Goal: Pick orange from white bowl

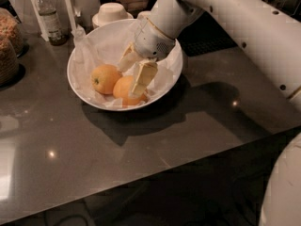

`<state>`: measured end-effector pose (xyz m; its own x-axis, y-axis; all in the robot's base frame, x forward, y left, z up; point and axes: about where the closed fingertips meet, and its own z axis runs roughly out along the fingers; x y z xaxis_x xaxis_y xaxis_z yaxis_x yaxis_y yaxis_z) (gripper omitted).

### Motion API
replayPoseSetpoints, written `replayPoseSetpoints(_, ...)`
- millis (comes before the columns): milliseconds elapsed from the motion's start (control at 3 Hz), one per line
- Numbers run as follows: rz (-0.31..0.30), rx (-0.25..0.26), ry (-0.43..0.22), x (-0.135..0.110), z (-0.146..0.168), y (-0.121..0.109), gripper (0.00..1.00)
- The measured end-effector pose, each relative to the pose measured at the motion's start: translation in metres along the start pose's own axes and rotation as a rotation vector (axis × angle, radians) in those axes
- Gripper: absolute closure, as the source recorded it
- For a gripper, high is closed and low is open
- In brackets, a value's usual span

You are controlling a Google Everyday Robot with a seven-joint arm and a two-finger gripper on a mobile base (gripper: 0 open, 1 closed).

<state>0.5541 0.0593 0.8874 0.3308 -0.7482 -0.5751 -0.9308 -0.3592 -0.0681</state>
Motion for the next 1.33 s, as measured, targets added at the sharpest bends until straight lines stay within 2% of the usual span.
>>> replayPoseSetpoints(333,0.0,0.0,0.0,0.0,0.0,0.0,0.34)
replayPoseSetpoints(667,0.001,0.028,-0.009,0.002,0.005,-0.02,0.35)
replayPoseSetpoints(1000,0.007,0.028,-0.004,0.005,0.008,-0.034,0.35)
replayPoseSetpoints(1333,0.018,0.024,-0.006,0.005,0.007,-0.036,0.44)
